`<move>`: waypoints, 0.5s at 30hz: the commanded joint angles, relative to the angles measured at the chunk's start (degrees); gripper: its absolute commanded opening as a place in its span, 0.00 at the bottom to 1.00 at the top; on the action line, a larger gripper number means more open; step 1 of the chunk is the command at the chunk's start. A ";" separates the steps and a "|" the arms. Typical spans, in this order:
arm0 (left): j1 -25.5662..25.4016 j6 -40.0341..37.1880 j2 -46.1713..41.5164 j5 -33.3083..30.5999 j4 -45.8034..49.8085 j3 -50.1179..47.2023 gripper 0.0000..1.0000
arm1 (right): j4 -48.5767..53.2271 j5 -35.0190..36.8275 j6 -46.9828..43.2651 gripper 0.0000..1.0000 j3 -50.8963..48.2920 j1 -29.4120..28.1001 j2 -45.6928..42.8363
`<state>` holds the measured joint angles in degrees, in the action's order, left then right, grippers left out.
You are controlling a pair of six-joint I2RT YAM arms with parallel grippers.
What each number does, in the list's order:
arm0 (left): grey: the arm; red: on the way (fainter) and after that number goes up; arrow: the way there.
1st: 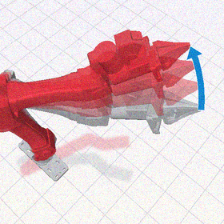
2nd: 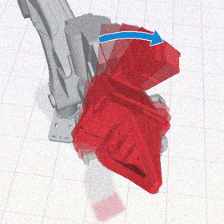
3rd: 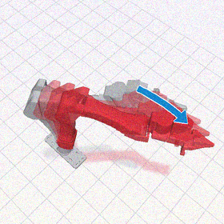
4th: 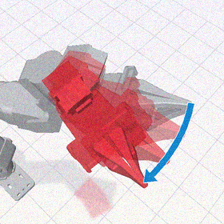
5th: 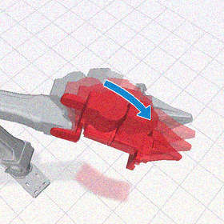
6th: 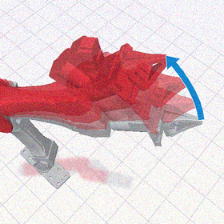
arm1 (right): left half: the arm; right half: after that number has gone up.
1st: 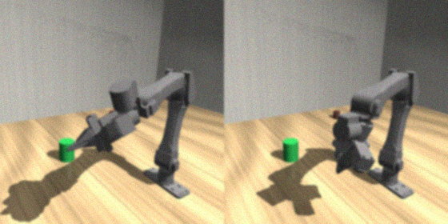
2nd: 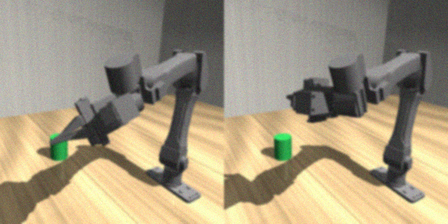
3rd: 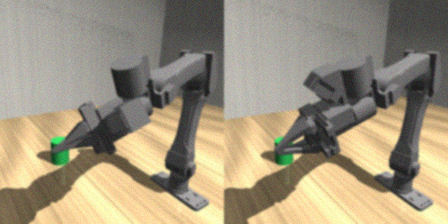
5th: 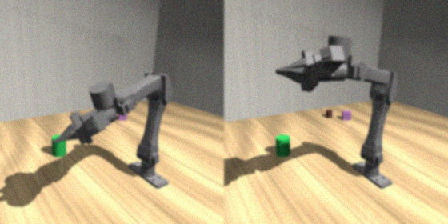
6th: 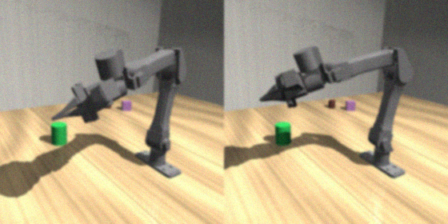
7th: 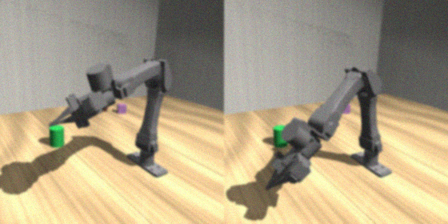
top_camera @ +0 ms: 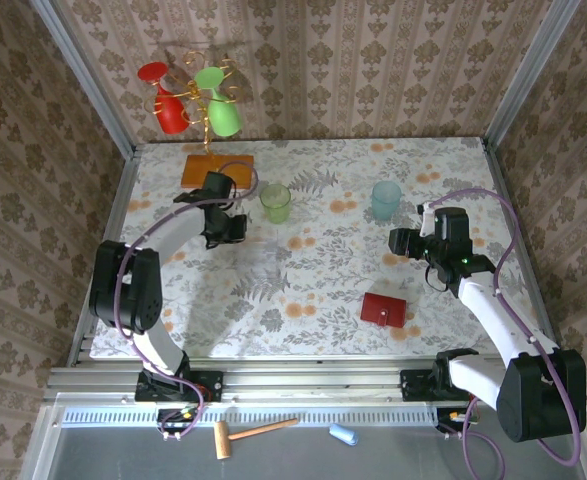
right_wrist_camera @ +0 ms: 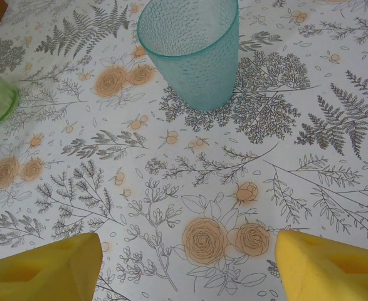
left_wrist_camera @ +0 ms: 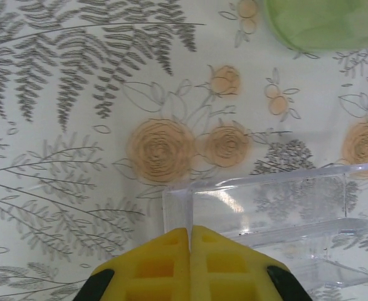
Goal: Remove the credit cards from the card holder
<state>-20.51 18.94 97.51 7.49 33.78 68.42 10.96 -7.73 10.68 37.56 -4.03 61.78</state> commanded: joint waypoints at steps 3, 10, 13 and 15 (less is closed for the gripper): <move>-4.73 6.91 0.86 -3.59 -0.36 3.94 0.00 | 0.88 0.96 -0.66 0.74 0.93 -0.36 -1.57; -11.04 12.75 3.74 -4.27 -2.23 8.54 0.00 | 0.66 0.86 -0.61 0.74 0.85 -0.36 -1.57; -13.36 15.38 6.17 -4.22 -2.40 11.15 0.00 | 0.38 0.70 -0.48 0.74 0.76 -0.36 -1.51; -14.55 17.05 7.83 -4.14 -2.82 12.60 0.00 | 0.27 0.61 -0.49 0.74 0.79 -0.36 -1.49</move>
<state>-33.82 31.42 103.55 4.01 31.94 78.35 10.94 -7.73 10.68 37.56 -4.03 61.32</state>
